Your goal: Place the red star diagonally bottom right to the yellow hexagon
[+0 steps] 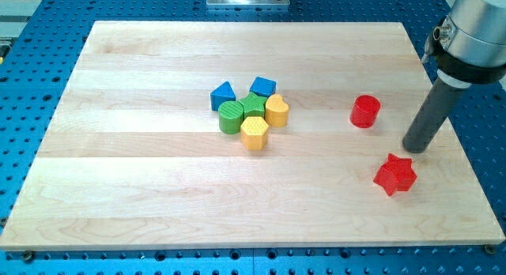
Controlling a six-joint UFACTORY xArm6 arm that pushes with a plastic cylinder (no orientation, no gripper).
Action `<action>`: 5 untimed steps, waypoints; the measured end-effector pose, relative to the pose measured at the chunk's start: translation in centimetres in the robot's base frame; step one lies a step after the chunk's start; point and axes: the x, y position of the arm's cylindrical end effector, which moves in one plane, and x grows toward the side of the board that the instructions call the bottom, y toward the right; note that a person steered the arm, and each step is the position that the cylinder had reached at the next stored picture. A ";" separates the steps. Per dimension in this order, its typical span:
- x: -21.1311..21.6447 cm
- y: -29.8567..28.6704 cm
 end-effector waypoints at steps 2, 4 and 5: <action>1.1 -5.0; 2.7 -6.4; 4.0 -2.3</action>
